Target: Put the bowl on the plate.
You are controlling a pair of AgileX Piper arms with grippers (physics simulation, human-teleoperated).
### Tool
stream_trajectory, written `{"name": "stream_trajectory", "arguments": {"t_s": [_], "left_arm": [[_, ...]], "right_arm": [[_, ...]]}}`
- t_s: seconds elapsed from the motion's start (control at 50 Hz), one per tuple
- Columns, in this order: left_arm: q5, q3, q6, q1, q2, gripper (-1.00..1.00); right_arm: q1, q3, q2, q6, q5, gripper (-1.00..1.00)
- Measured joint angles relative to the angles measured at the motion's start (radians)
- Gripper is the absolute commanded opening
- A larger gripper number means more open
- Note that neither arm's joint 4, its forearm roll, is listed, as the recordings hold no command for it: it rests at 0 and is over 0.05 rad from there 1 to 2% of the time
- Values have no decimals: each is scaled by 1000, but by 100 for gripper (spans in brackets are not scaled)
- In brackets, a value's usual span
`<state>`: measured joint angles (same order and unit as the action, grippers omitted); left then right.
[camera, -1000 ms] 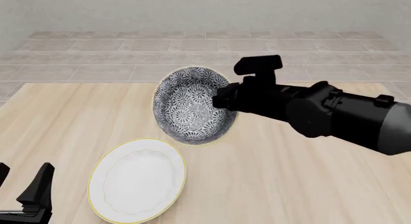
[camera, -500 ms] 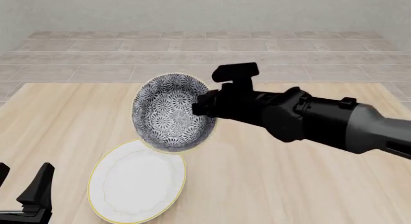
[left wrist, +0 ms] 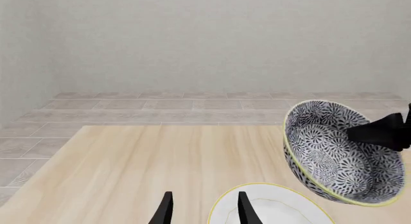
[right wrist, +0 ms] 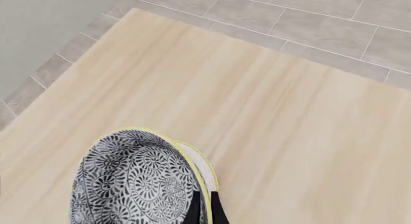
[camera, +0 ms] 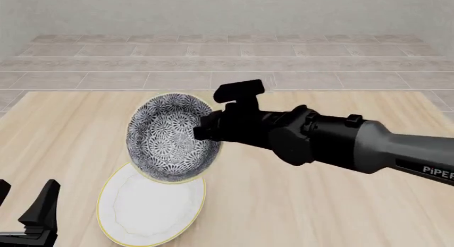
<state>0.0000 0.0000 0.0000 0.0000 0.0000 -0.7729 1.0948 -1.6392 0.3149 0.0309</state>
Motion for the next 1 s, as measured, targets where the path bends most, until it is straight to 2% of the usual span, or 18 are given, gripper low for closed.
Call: {"name": "stream_trajectory", "arguments": {"t_s": [0.56,1.0], "left_arm": [[0,0,0,0,0,100],[0,0,0,0,0,100]], "right_arm": [[-59,7,-67,20,-33,-100],[-70,13,-110,31,-58,-100]]}}
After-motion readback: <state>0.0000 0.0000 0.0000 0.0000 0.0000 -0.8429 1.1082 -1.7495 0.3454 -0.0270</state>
